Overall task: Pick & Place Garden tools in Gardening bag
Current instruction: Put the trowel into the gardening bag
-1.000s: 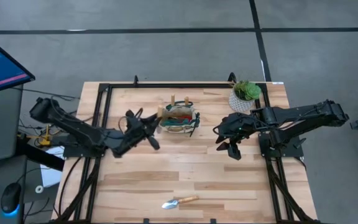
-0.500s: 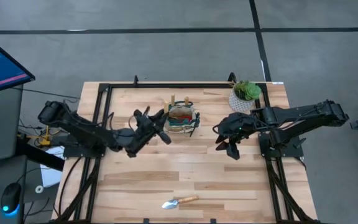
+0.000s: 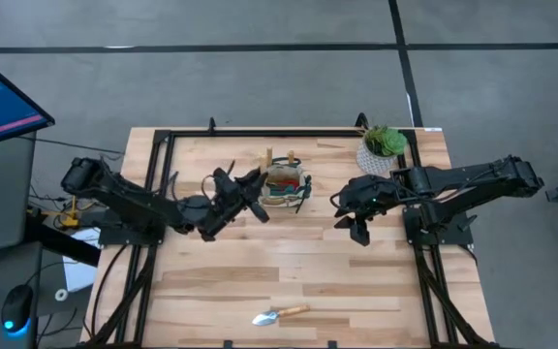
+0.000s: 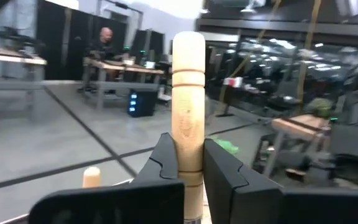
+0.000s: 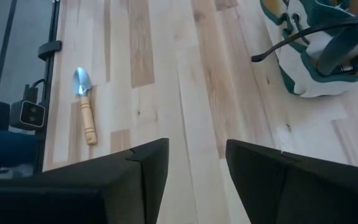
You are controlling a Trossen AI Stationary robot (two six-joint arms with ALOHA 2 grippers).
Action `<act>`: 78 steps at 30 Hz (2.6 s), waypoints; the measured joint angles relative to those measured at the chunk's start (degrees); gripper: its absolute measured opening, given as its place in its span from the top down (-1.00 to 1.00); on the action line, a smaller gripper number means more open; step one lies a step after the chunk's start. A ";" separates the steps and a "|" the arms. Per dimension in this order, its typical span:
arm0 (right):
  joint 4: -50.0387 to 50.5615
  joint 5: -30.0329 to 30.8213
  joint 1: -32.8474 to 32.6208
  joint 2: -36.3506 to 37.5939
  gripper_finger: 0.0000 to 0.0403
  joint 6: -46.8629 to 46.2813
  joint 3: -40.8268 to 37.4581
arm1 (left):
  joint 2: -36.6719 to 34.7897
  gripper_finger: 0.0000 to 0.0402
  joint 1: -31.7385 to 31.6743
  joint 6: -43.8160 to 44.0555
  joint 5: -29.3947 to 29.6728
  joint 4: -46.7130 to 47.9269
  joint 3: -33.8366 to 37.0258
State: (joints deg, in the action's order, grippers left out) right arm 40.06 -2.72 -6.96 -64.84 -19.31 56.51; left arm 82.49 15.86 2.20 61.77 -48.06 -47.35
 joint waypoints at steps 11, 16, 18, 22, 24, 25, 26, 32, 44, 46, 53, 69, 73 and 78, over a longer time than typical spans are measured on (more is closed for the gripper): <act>0.50 -0.28 -0.04 0.00 0.23 1.89 0.00 | 18.31 0.97 1.46 -0.99 17.39 -0.34 -14.77; 1.32 -0.42 -0.04 0.00 0.23 4.88 0.00 | 24.19 0.97 1.65 1.84 27.59 -0.43 -18.88; 1.80 -0.44 -0.04 0.00 0.23 5.77 0.00 | 25.21 0.97 1.65 2.91 28.27 -0.43 -18.93; 2.81 -0.42 -0.04 0.00 0.23 6.23 0.00 | 26.73 0.97 1.42 3.02 28.29 -0.50 -19.01; 3.35 -0.42 -0.04 0.00 0.23 6.97 0.00 | 27.67 0.97 1.13 2.75 28.28 -0.47 -19.00; 3.50 -0.44 -0.04 0.00 0.23 7.33 0.00 | 28.18 0.97 0.97 2.77 28.29 -0.54 -19.00; 3.70 -0.44 -0.04 0.00 0.23 7.50 0.00 | 28.80 0.97 0.82 2.78 28.28 -0.56 -19.00; 4.14 -0.44 -0.04 0.00 0.23 7.46 -0.01 | 31.68 0.97 -0.40 2.49 28.25 -0.38 -18.96; 4.33 -0.44 -0.04 0.02 0.23 7.31 -0.02 | 30.97 0.97 -2.50 -3.28 28.28 -0.50 -18.39; 4.36 -0.44 -0.04 0.02 0.23 7.28 -0.02 | 31.25 0.97 -2.55 -2.37 28.08 -0.39 -17.71; 4.50 -0.44 -0.04 0.02 0.23 7.28 -0.02 | 31.27 0.96 -2.80 3.34 28.24 -0.47 -13.45; 4.21 -0.44 -0.04 0.02 0.23 7.30 -0.02 | 31.27 0.61 -5.60 8.84 22.80 -0.41 -10.39; 4.06 -0.44 -0.04 0.02 0.23 7.30 -0.02 | 31.27 0.50 -5.71 7.23 22.35 -0.43 -10.39; 4.06 -0.45 -0.04 0.02 0.23 7.30 -0.02 | 31.27 0.33 -5.04 3.51 22.31 -0.44 -10.39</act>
State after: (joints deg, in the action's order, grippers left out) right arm 44.12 -3.17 -7.01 -64.82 -12.01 56.49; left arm 113.75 10.82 5.71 84.08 -48.50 -57.74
